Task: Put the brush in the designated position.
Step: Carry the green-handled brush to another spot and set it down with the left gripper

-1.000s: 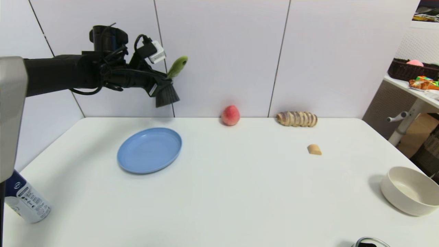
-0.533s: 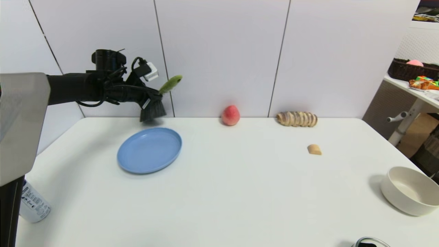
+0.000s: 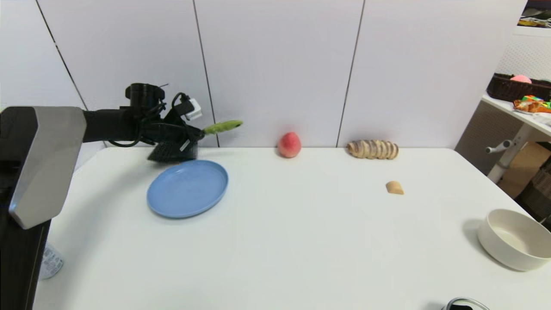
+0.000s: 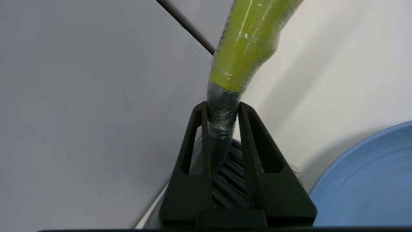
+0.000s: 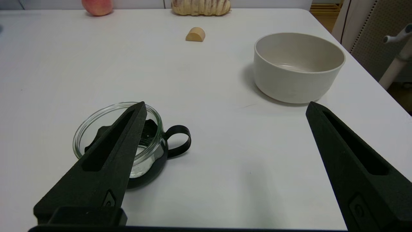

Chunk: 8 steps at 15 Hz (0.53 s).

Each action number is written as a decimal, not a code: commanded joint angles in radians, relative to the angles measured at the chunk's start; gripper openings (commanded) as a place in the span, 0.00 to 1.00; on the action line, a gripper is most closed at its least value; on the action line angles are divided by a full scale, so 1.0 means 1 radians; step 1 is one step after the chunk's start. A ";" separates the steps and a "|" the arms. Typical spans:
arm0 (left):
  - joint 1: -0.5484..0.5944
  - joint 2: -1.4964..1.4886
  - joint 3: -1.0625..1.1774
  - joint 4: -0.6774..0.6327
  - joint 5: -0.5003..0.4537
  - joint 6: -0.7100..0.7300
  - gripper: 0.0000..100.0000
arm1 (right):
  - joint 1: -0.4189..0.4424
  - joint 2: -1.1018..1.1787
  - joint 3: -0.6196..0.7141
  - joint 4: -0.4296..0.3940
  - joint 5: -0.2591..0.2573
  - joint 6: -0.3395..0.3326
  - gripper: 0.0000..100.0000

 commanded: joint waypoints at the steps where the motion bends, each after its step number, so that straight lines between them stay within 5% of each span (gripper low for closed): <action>1: -0.026 0.076 0.000 0.004 -0.011 0.054 0.00 | 0.002 0.001 0.002 0.000 0.000 0.000 1.00; 8: -0.031 0.086 -0.011 -0.002 -0.018 0.075 0.00 | 0.000 0.001 0.002 0.000 0.000 0.000 1.00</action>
